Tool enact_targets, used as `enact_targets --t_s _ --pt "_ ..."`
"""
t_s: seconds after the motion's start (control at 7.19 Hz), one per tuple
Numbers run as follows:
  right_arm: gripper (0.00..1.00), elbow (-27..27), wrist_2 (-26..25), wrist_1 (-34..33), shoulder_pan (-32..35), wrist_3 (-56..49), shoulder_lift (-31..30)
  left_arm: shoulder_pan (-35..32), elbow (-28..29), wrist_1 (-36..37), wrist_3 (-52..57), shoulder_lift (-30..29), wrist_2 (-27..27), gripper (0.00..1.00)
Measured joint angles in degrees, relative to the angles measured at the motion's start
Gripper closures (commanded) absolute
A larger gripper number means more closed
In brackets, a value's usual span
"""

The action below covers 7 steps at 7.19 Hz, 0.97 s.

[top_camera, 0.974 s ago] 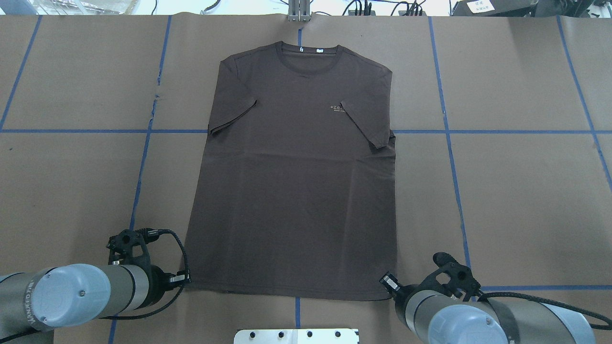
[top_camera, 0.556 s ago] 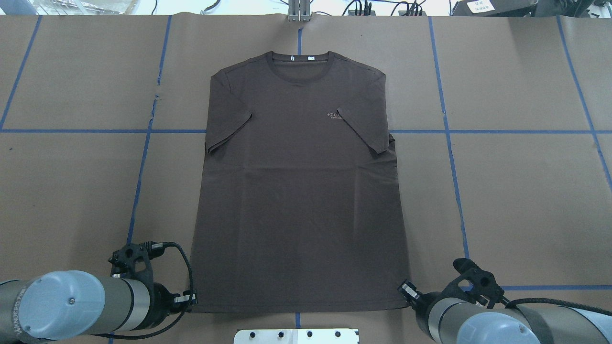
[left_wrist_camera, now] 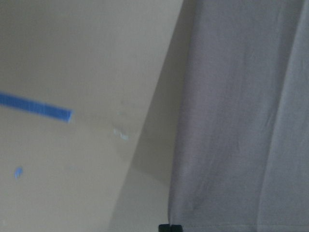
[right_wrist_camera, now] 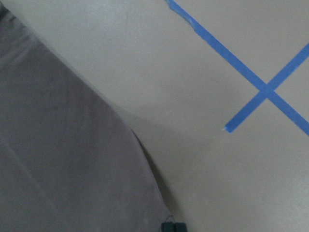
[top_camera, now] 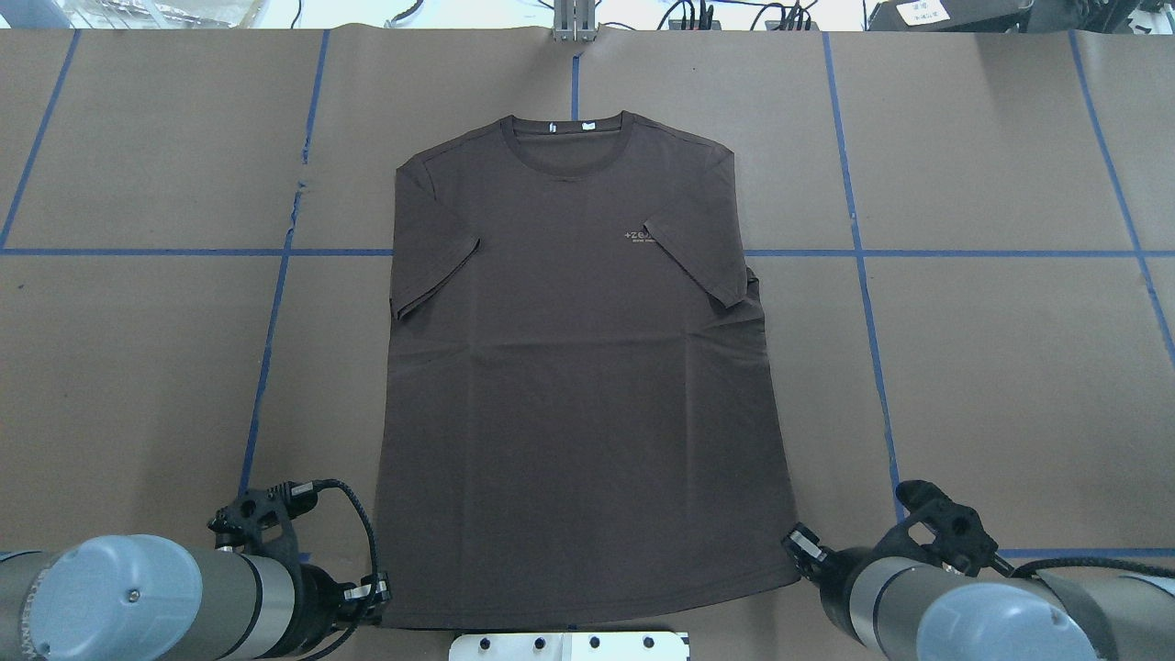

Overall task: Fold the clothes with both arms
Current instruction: 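Lift both hem corners and fold them toward the collar with both grippers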

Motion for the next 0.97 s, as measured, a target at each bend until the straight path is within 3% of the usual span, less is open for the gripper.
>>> enact_targets --t_s 0.42,0.7,0.97 --pt "1.00 -5.69 8.50 -0.05 15.19 -11.65 8.92 -14.25 1.58 6.36 8.33 -7.85 -0.81 1.00" --pt "1.00 -14.84 13.58 -0.07 25.60 -19.82 16.87 -23.65 9.85 8.45 13.56 -15.39 -0.69 1.00" --pt "1.00 -27.14 14.73 0.36 33.29 -27.15 24.51 -30.60 20.98 4.12 17.40 -20.95 -0.47 1.00"
